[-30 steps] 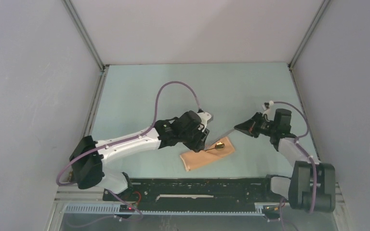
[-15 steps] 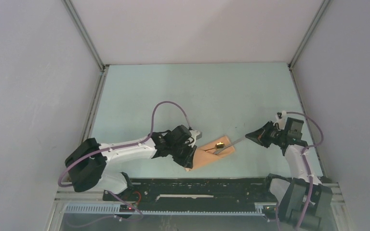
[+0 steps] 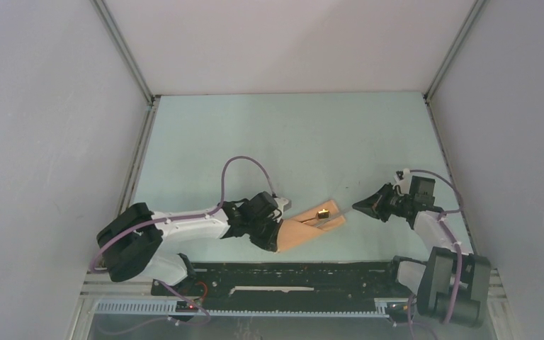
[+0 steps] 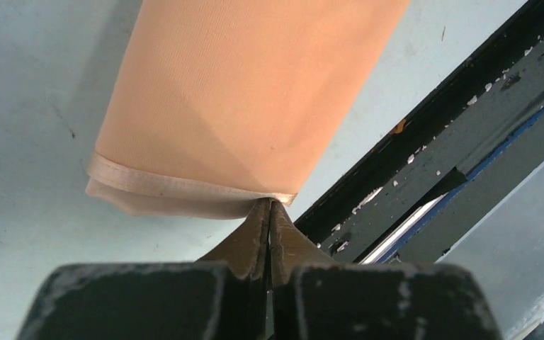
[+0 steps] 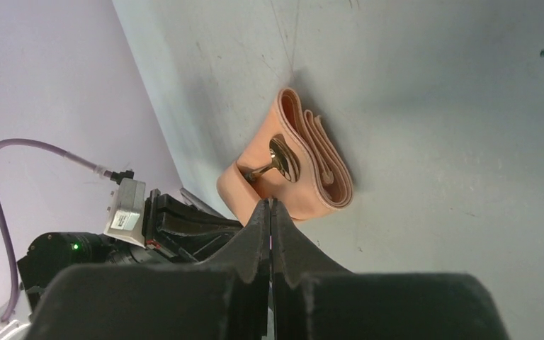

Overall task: Fold the napkin into a case and place the utensils inside
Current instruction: Insert the knife into the folded napkin.

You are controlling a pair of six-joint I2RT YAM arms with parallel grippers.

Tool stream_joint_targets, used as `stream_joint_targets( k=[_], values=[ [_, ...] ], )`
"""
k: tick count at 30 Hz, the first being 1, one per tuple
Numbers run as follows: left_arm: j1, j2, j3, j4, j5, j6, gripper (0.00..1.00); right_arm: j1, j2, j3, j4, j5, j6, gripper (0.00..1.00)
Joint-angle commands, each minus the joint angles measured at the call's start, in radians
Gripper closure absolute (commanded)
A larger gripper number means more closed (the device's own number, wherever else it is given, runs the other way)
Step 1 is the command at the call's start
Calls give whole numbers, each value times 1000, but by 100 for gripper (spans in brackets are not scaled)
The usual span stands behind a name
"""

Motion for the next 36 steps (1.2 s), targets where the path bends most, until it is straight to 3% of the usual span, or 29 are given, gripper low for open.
stream_joint_targets(
  k=[1, 20, 32, 36],
  values=[
    [0, 13, -20, 69, -32, -13, 99, 42, 25, -57, 123, -24, 106, 100],
    [1, 17, -33, 95, -22, -17, 100, 324, -5, -190, 361, 208, 462, 100],
    [1, -10, -32, 92, -20, -18, 100, 440, 168, -240, 579, 231, 589, 100],
    [1, -19, -29, 91, -21, -17, 100, 452, 149, -238, 560, 257, 596, 84]
  ],
)
